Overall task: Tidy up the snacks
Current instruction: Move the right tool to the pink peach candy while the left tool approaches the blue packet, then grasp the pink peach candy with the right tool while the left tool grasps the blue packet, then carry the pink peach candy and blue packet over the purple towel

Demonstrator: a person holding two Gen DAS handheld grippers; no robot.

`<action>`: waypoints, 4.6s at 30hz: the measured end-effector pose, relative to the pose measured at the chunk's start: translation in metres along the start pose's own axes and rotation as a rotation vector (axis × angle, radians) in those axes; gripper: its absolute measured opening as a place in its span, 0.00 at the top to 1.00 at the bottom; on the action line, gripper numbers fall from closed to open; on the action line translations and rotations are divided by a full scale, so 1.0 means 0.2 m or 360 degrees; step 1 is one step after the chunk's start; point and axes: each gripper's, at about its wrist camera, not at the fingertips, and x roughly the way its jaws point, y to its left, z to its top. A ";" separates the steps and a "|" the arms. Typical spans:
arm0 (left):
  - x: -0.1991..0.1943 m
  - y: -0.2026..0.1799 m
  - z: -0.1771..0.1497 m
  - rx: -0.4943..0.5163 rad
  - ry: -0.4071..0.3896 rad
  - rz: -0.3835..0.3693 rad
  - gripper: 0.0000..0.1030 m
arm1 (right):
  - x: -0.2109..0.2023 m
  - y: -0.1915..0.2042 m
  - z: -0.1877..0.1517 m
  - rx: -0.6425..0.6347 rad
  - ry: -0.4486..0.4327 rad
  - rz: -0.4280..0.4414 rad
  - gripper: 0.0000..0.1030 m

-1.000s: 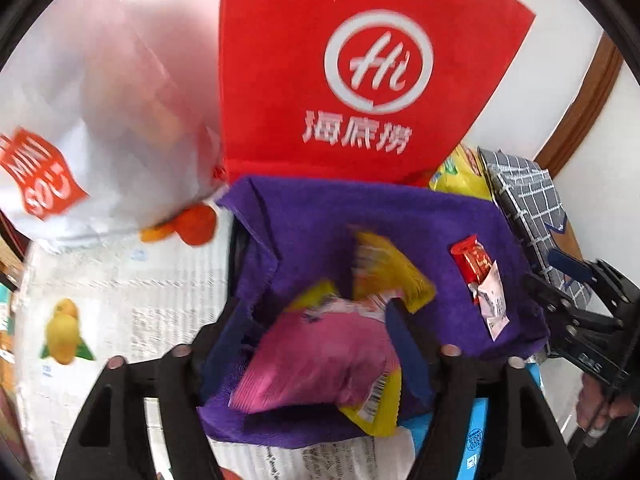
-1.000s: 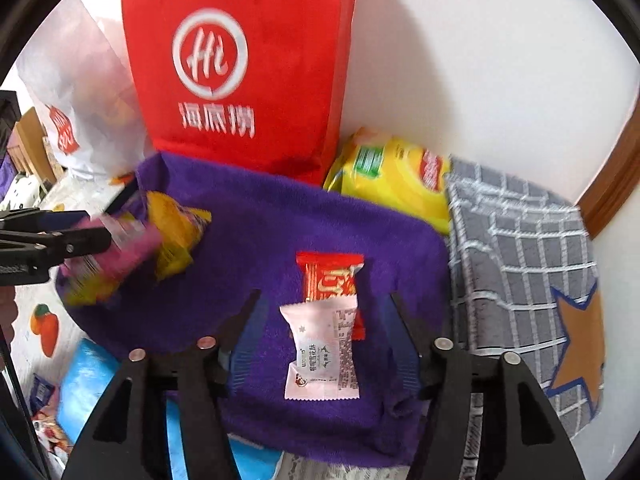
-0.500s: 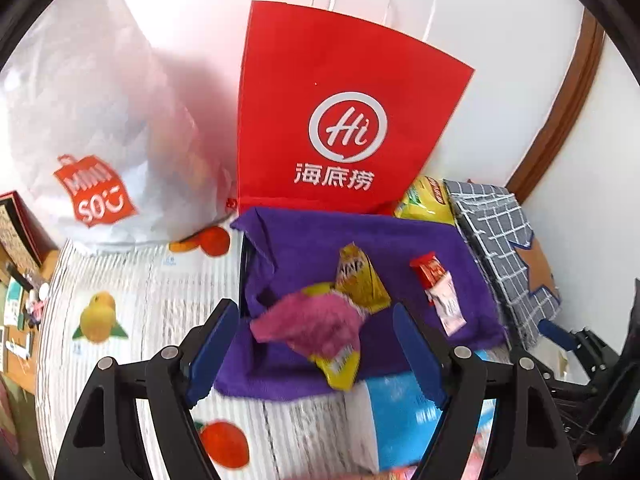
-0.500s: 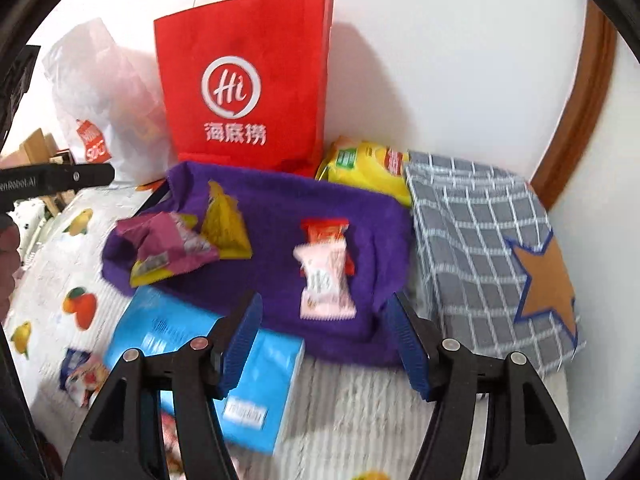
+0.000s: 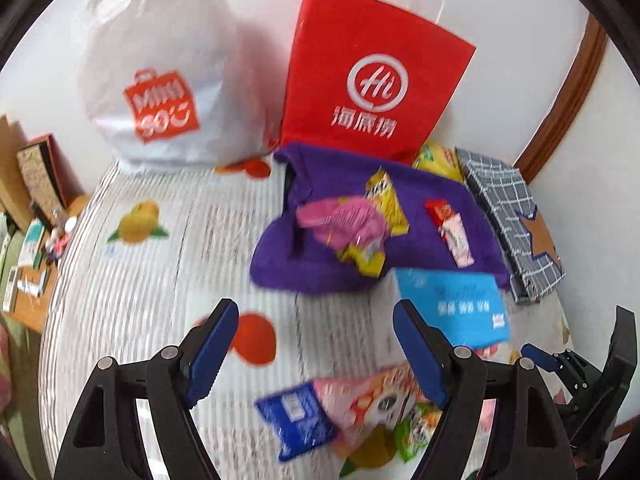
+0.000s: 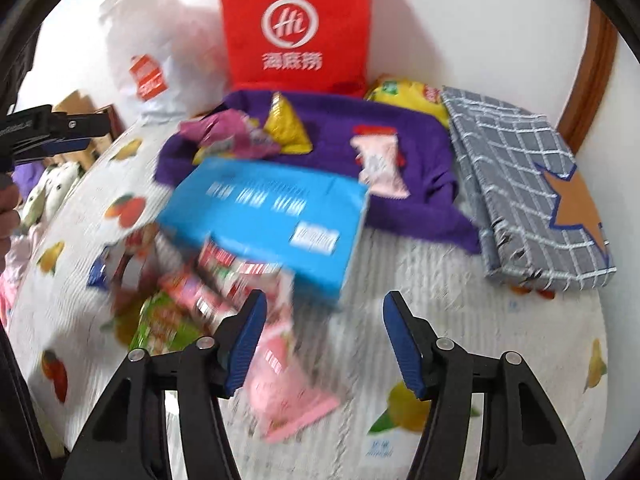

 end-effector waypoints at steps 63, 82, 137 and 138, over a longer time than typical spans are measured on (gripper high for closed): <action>0.23 0.08 -0.54 0.0108 -0.0099 0.0312 0.54 | 0.15 -0.13 -0.27 0.0227 -0.0089 -0.0218 0.52; 0.24 0.08 -0.55 0.0101 -0.0098 0.0291 0.50 | 0.16 -0.13 -0.26 0.0208 -0.0082 -0.0198 0.49; -0.16 -0.46 0.02 0.0208 -0.0243 -0.0126 0.57 | -0.26 -0.10 0.40 0.0133 -0.0415 -0.0179 0.57; -0.15 -0.45 0.05 0.0206 -0.0246 -0.0125 0.57 | -0.25 -0.10 0.42 0.0133 -0.0419 -0.0188 0.57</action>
